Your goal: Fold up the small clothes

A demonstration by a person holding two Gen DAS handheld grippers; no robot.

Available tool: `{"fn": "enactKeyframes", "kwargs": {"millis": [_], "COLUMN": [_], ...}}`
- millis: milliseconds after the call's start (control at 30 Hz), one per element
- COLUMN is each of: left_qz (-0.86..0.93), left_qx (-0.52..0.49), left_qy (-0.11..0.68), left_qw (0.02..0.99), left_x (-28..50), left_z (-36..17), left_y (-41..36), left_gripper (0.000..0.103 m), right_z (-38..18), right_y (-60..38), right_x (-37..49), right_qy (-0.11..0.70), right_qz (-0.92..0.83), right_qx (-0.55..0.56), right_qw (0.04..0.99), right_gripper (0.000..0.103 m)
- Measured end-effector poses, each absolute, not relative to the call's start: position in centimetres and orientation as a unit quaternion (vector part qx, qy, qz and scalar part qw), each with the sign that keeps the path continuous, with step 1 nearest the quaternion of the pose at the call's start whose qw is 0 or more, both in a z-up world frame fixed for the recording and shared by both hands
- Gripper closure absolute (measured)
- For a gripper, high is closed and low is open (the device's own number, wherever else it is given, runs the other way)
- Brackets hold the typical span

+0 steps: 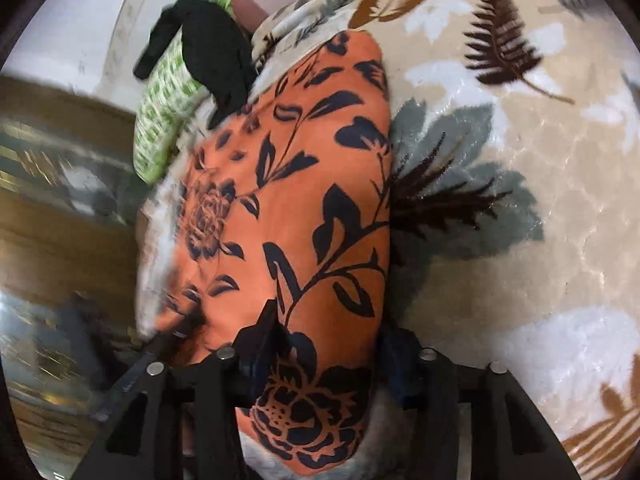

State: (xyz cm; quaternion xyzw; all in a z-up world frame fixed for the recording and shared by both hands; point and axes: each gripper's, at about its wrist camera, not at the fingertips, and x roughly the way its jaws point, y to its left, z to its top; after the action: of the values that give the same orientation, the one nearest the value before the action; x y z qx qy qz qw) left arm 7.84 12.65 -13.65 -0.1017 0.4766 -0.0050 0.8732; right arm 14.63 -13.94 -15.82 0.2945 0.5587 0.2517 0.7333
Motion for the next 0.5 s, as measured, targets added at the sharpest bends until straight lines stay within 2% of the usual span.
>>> {"fn": "enactKeyframes", "kwargs": {"millis": [67,133,200,233,267,367,400,433,467,500], "left_qz": [-0.005,-0.002,0.0,0.001,0.002,0.003,0.004,0.005,0.01,0.015], "left_qx": [-0.101,-0.102,-0.102,-0.1,-0.097,-0.098,-0.101,-0.105,-0.105,-0.1], "left_qy": [0.475,0.475,0.475,0.477,0.478,0.477,0.477,0.477,0.477,0.478], "left_qw": [0.874,0.874,0.874,0.873,0.873,0.873,0.873,0.873,0.872,0.873], "left_x": [7.8,7.8,7.7,7.7,7.7,7.6,7.6,7.5,7.4,7.2], "left_z": [-13.8,-13.8,-13.7,-13.7,-13.6,-13.6,-13.5,-13.2,-13.0,-12.6], "left_y": [12.6,12.5,12.6,12.5,12.5,12.6,12.6,12.6,12.5,12.4], "left_gripper": [0.017,0.016,0.016,0.016,0.016,0.016,0.016,0.016,0.016,0.016], "right_z": [-14.9,-15.4,-17.8,-19.0,-19.3,-16.1,-15.2,-15.0,-14.9,-15.0], "right_y": [-15.1,-16.1,-16.4,-16.0,-15.3,-13.4,-13.1,-13.2,-13.6,-14.0], "right_x": [15.6,17.8,20.1,21.2,21.7,20.4,19.7,19.3,18.7,17.8], "right_qy": [0.533,0.518,0.537,0.556,0.564,0.532,0.522,0.523,0.528,0.529], "right_qz": [0.247,0.236,0.228,0.226,0.228,0.219,0.211,0.204,0.202,0.197], "right_qx": [0.311,0.345,0.367,0.358,0.341,0.256,0.233,0.221,0.218,0.222], "right_qw": [0.747,0.746,0.724,0.715,0.717,0.777,0.793,0.798,0.796,0.795], "right_gripper": [0.029,0.024,0.024,0.042,0.07,0.07,0.066,0.054,0.028,0.024]}}
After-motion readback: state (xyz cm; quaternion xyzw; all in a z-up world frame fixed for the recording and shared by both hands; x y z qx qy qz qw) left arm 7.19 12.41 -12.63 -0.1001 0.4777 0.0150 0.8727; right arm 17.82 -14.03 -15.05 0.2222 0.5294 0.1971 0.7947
